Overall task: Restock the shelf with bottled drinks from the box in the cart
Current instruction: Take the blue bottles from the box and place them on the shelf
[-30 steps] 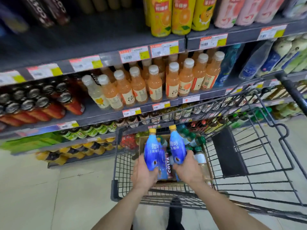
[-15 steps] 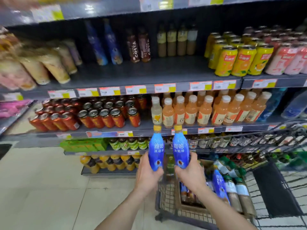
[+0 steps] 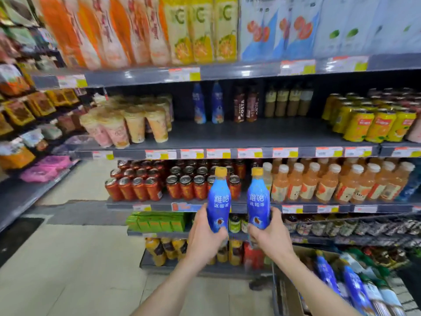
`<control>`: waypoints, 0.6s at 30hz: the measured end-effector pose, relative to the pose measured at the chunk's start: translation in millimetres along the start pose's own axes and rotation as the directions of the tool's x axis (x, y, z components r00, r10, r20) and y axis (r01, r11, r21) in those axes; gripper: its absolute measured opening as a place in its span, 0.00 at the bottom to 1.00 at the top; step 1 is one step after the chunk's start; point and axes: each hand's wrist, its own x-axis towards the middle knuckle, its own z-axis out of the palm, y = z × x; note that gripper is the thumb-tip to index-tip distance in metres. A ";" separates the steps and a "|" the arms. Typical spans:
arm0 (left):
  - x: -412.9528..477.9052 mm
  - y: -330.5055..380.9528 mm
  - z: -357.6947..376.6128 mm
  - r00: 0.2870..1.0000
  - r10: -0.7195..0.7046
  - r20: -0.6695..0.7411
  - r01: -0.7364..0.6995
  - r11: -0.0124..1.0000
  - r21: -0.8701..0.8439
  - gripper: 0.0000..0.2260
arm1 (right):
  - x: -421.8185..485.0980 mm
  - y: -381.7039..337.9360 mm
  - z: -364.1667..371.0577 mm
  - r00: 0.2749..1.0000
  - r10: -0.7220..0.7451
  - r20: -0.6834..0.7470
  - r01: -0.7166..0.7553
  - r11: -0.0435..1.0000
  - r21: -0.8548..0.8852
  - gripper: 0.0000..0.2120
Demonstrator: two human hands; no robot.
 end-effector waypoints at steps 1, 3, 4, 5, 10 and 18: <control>3.3 1.7 -7.7 1.000 0.004 -0.003 -0.004 1.000 -0.021 0.30 | 1.9 -9.1 3.6 1.000 -0.023 0.004 0.023 1.000 -0.008 0.27; 13.0 5.9 -20.7 1.000 0.011 0.008 -0.010 0.998 -0.058 0.29 | 10.3 -26.9 8.8 0.998 -0.062 0.010 0.062 0.998 0.001 0.27; 19.9 7.7 -26.2 1.000 0.015 0.012 -0.014 0.997 -0.078 0.28 | 18.0 -35.0 11.1 0.997 -0.081 0.011 0.081 0.997 0.013 0.27; 27.8 9.9 -31.4 1.000 0.020 0.013 -0.018 0.995 -0.097 0.28 | 26.5 -43.7 13.6 0.995 -0.096 0.012 0.096 0.995 0.020 0.27; 78.5 14.8 -49.2 0.999 0.030 -0.024 -0.032 0.996 -0.080 0.30 | 97.1 -96.5 23.2 0.980 -0.196 -0.043 0.197 0.980 0.015 0.28; 148.9 14.9 -67.0 0.999 -0.007 -0.039 0.003 0.995 -0.100 0.29 | 245.6 -177.7 46.2 0.949 -0.304 -0.089 0.308 0.951 0.033 0.31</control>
